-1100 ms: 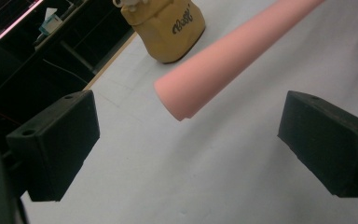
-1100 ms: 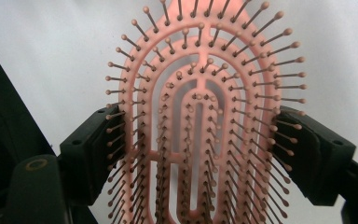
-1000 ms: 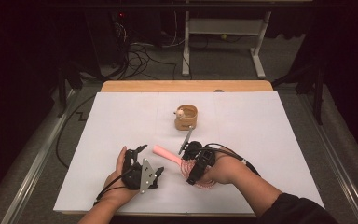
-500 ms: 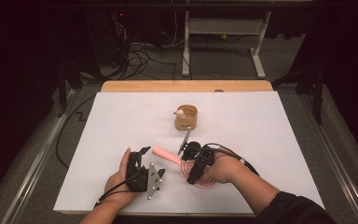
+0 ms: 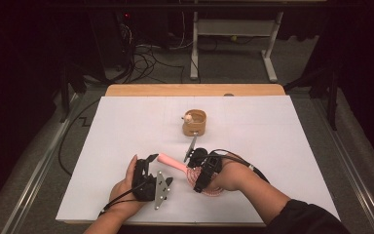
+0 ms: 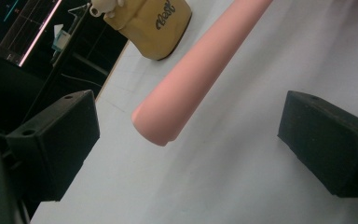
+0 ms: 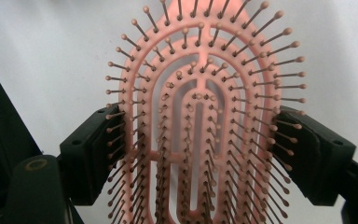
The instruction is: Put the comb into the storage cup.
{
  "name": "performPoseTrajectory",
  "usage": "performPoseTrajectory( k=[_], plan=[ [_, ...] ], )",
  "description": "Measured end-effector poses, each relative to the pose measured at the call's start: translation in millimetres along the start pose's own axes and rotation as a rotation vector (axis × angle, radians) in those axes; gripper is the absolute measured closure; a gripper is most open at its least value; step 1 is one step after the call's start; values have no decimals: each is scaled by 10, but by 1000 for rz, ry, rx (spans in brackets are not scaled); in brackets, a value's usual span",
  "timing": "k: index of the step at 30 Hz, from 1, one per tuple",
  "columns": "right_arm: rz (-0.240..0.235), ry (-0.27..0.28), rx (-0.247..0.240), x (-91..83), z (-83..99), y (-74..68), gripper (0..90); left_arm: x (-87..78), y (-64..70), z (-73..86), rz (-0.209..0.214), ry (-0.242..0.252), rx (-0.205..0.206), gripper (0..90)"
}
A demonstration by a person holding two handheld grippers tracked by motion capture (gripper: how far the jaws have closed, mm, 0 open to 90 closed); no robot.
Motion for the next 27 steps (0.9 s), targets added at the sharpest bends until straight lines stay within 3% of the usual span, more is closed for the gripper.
performPoseTrajectory(
  k=[10,14,27],
  plan=[
    [-1,-10,-17,19,-118,-23,204,-2,1,2,10,-1,1,64],
    [-5,-13,-33,42,-166,-38,204,-10,15,1,41,6,-4,117],
    [-17,-15,-52,92,-279,-73,204,-15,25,-10,49,23,7,149]
  ],
)
Point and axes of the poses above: each handheld gripper's, and its own axes: x roughly forward along the jaws, z roughly out of its underside, y roughly to its right, the point moved 5 cm from there along x, roughly forward along the jaws, and after that the axes turned 8 degrees about -z, right-handed, at the moved point
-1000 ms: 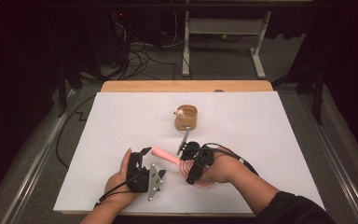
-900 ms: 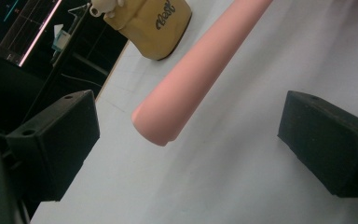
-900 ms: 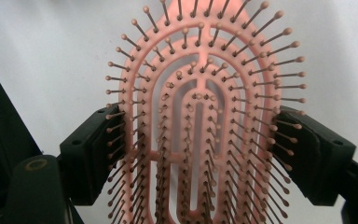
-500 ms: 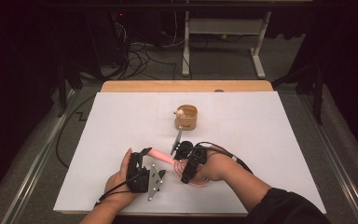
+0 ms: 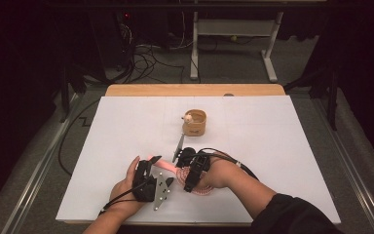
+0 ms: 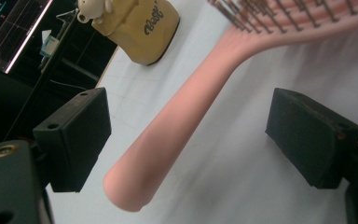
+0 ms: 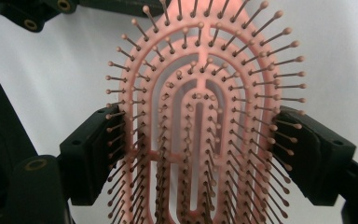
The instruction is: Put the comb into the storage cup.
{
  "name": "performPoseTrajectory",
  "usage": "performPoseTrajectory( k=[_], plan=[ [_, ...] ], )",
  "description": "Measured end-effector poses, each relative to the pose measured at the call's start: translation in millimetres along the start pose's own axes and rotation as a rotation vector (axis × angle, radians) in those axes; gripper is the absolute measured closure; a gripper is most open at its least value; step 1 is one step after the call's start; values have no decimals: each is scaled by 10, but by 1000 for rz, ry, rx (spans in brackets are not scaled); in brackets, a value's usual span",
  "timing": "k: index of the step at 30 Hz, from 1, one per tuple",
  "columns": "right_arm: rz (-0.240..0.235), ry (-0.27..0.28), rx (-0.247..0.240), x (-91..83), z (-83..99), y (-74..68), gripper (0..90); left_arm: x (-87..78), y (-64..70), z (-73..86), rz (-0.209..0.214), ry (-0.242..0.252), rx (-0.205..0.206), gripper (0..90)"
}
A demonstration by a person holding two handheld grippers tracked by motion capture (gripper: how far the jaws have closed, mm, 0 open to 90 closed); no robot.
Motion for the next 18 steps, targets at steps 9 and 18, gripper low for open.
performPoseTrajectory(
  k=[9,18],
  plan=[
    [-19,-10,1,32,-72,-17,204,3,17,-14,-5,8,10,163],
    [-24,-13,-3,10,-148,-59,203,12,35,-10,-10,1,31,235]
  ],
)
Point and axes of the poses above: each handheld gripper's, and its own axes: x roughly forward along the jaws, z roughly out of its underside, y roughly to its right, the point moved 5 cm from there along x, roughly forward along the jaws, and after that the axes turned 8 degrees about -z, right-handed, at the moved point
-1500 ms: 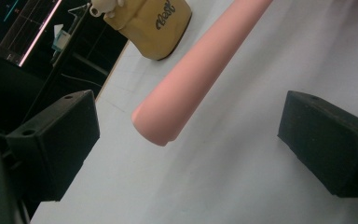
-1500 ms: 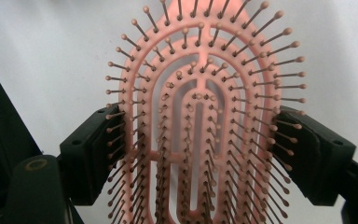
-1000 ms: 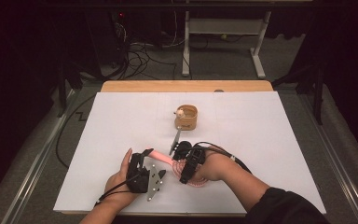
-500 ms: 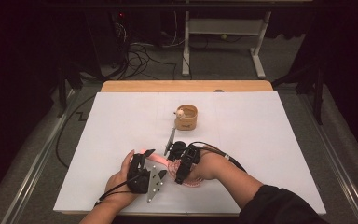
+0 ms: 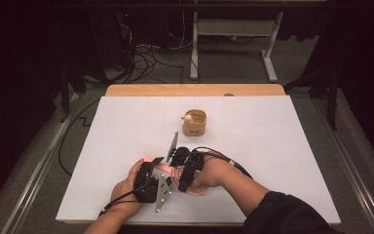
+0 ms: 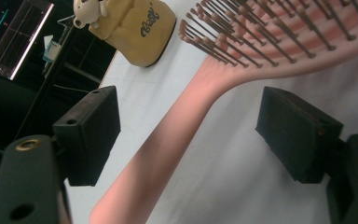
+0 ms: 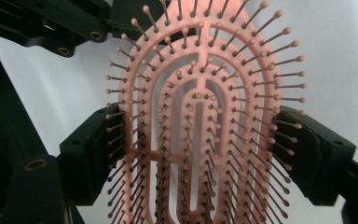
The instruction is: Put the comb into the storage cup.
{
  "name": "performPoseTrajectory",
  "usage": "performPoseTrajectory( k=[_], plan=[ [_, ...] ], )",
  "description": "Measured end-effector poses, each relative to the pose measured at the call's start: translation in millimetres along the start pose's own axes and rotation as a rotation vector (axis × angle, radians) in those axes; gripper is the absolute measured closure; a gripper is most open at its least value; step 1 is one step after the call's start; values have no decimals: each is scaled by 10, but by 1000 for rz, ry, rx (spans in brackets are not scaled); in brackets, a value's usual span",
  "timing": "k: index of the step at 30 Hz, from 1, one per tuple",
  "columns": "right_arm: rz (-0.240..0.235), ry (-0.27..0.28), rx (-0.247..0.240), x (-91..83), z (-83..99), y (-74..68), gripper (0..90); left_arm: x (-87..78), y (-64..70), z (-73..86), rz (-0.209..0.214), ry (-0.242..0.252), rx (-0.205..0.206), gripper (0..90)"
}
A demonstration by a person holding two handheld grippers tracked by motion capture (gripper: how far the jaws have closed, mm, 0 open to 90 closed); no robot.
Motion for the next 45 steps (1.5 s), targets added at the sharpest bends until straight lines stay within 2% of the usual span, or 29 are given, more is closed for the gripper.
performPoseTrajectory(
  k=[2,3,7,11,17,25,27,39,45],
  plan=[
    [-3,1,2,-5,-20,-12,203,-1,6,2,-2,-2,10,258],
    [-5,-6,7,-10,-25,-19,203,-3,-2,6,-3,-11,35,277],
    [-8,1,2,-19,-55,-34,203,-2,9,14,-3,-24,48,321],
    [-13,-8,12,-33,-62,-45,204,-20,-8,11,-3,-30,42,403],
    [-9,-7,17,-41,-67,-51,203,-25,-29,5,-21,-29,33,427],
    [-13,-6,17,-36,-77,-63,203,-77,20,-43,-71,22,110,570],
    [-13,-5,17,-30,-79,-65,203,-79,29,-44,-76,22,123,579],
    [-16,-13,26,-11,-88,-62,203,-60,45,-42,-91,14,134,570],
    [-18,-7,34,-27,-88,-63,203,-62,59,-44,-101,26,159,636]
  ],
)
Point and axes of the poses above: each handheld gripper's, and its own axes: x roughly forward along the jaws, z roughly out of its underside, y roughly to its right, the point moved 5 cm from there along x, roughly forward along the jaws, and after that the axes turned 8 degrees about -z, right-handed, at the moved point
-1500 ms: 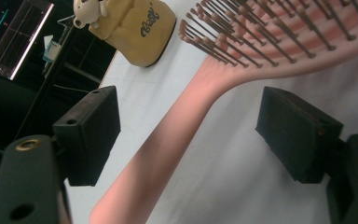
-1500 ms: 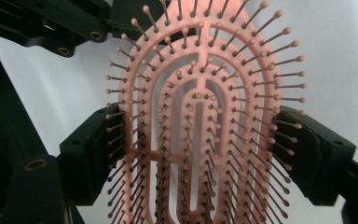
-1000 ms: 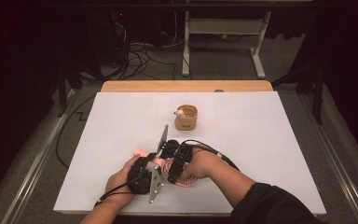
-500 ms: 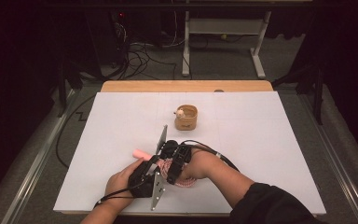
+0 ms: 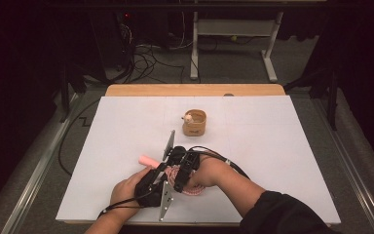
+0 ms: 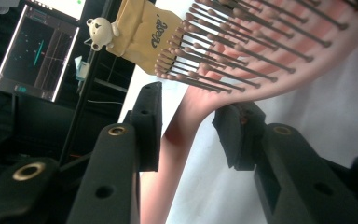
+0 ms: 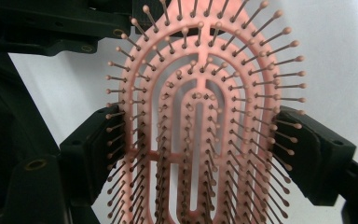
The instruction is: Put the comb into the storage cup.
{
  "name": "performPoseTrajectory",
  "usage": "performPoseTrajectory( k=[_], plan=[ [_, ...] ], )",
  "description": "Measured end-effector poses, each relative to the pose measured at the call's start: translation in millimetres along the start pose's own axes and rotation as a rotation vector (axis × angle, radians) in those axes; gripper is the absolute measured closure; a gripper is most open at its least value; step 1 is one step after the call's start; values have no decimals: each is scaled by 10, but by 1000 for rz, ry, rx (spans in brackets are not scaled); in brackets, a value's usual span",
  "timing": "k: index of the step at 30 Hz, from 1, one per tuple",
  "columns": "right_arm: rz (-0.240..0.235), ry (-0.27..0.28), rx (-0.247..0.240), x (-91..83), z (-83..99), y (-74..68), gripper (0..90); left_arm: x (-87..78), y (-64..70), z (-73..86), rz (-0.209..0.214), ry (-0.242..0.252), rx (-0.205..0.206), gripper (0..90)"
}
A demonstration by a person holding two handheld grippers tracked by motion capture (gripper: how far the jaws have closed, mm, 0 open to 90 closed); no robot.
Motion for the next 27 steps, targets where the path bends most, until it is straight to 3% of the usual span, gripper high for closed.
performPoseTrajectory(
  k=[16,21,27],
  plan=[
    [2,-2,2,-11,-10,-1,203,-3,4,-3,-20,6,42,674],
    [-3,-4,8,-14,-11,6,203,-19,24,-25,-34,30,79,618],
    [-3,-4,22,-22,-10,11,203,-18,41,-29,-33,34,89,664]
  ],
)
Point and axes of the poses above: each handheld gripper's, and its own axes: x roughly forward along the jaws, z roughly out of its underside, y roughly to its right, the point moved 5 cm from there along x, roughly forward along the jaws, and after that the axes turned 8 degrees about -z, right-handed, at the moved point
